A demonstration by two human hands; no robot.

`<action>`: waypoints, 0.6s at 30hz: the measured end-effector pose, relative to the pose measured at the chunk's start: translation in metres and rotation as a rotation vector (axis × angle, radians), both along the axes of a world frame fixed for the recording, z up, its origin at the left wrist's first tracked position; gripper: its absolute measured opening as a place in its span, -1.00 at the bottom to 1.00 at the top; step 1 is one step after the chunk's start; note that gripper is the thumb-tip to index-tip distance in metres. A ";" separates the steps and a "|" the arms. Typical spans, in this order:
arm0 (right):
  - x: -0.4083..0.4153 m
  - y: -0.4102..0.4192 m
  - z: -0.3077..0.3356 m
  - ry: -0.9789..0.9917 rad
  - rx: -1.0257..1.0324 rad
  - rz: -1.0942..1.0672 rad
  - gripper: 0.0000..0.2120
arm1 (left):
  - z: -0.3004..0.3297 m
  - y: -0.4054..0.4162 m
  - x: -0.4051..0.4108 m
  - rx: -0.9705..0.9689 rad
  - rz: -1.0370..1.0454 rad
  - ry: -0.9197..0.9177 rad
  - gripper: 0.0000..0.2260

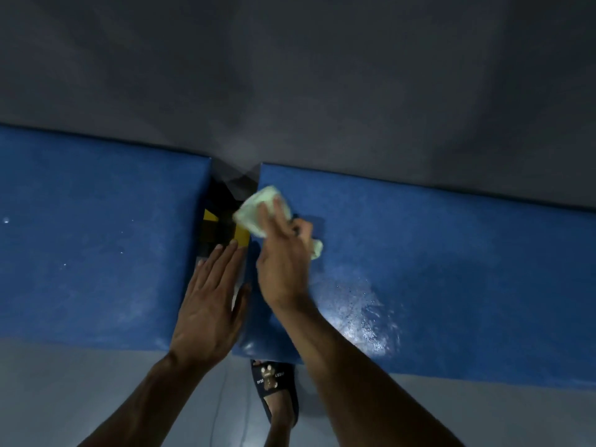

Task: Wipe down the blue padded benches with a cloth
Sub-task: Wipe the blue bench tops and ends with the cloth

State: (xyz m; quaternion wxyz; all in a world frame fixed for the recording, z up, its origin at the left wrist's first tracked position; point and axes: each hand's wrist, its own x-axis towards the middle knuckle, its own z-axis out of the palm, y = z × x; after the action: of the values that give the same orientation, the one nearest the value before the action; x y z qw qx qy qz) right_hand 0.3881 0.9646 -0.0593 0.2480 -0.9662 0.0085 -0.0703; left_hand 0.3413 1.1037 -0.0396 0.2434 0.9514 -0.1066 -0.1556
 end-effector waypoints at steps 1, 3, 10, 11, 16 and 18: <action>-0.005 -0.003 -0.002 0.027 -0.006 0.172 -0.43 | 0.001 0.000 -0.001 -0.003 0.003 0.009 -0.46; -0.011 -0.025 -0.001 0.016 -0.085 0.457 -0.44 | 0.001 0.001 -0.006 -0.001 -0.016 0.030 -0.47; -0.019 -0.206 -0.005 -0.032 -0.180 0.062 -0.43 | 0.003 0.004 -0.018 0.011 0.002 0.053 -0.43; -0.025 -0.220 -0.003 -0.028 -0.161 -0.040 -0.47 | 0.004 0.004 -0.016 0.003 0.004 0.047 -0.43; -0.019 -0.154 -0.019 -0.102 0.042 -0.516 -0.52 | 0.002 0.007 -0.012 -0.005 0.029 0.021 -0.44; -0.011 -0.097 -0.011 -0.059 0.090 -0.416 -0.50 | 0.000 0.012 -0.013 -0.020 0.044 0.002 -0.45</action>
State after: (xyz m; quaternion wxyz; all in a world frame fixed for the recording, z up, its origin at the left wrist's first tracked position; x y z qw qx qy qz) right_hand 0.3767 0.8677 -0.0708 0.2711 -0.9291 0.2034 -0.1479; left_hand 0.3282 1.1156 -0.0395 0.2565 0.9508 -0.0871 -0.1503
